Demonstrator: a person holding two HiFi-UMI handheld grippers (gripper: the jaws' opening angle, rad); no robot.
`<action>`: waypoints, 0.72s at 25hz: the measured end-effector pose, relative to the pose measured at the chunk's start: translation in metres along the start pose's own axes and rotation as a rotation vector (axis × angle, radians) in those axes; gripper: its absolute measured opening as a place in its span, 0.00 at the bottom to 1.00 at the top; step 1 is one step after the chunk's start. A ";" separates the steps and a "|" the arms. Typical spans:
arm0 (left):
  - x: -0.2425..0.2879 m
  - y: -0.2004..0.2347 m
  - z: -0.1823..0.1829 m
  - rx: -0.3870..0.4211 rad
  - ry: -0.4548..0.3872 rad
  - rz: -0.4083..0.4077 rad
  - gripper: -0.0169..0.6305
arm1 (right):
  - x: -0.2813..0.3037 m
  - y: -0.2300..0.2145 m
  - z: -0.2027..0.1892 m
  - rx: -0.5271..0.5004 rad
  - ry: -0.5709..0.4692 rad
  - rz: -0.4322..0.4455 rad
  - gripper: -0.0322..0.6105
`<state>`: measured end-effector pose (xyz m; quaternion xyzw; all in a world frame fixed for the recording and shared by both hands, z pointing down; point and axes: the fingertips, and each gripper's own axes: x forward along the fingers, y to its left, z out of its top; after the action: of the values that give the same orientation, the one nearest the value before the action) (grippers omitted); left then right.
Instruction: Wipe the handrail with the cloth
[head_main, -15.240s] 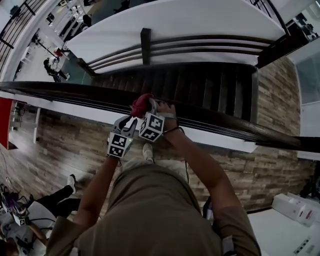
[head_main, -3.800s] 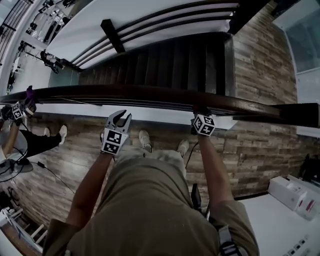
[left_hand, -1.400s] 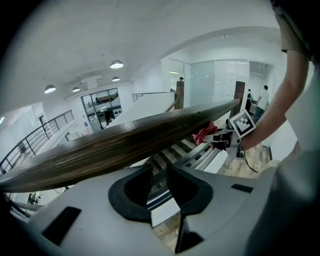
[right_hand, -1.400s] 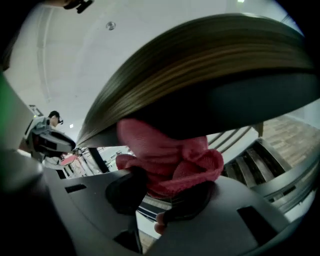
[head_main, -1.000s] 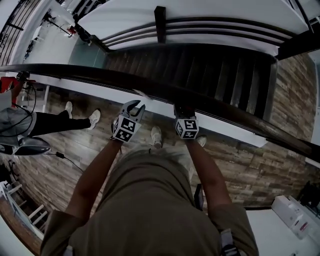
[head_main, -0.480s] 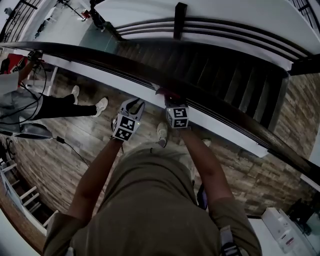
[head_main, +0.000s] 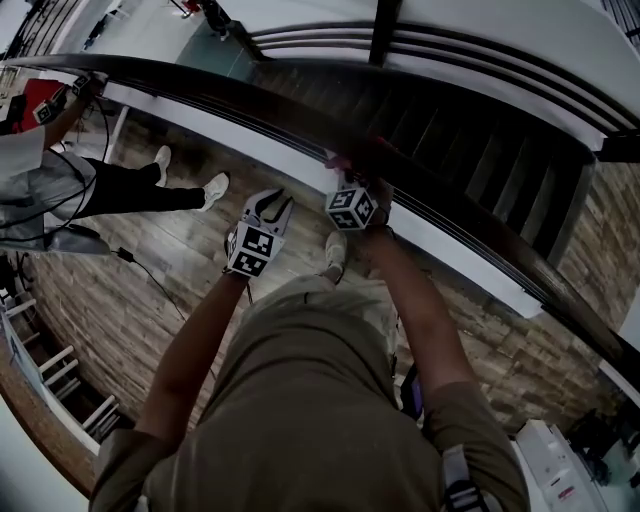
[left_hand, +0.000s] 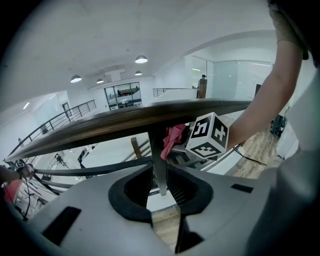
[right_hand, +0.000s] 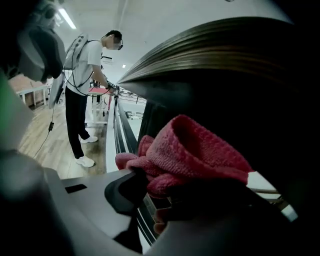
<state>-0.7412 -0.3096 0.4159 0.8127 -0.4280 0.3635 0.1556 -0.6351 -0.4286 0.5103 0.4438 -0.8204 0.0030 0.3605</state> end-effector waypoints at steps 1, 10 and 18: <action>0.000 0.000 -0.003 -0.001 0.003 0.001 0.14 | 0.005 0.004 -0.006 -0.020 0.017 0.016 0.20; -0.002 -0.005 -0.016 0.010 0.028 0.003 0.14 | 0.039 0.023 -0.044 -0.007 0.164 0.148 0.20; 0.003 -0.034 -0.013 0.034 0.031 -0.022 0.14 | 0.019 0.005 -0.067 0.052 0.156 0.134 0.20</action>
<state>-0.7185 -0.2844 0.4287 0.8141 -0.4105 0.3815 0.1523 -0.6058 -0.4177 0.5726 0.3957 -0.8172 0.0829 0.4108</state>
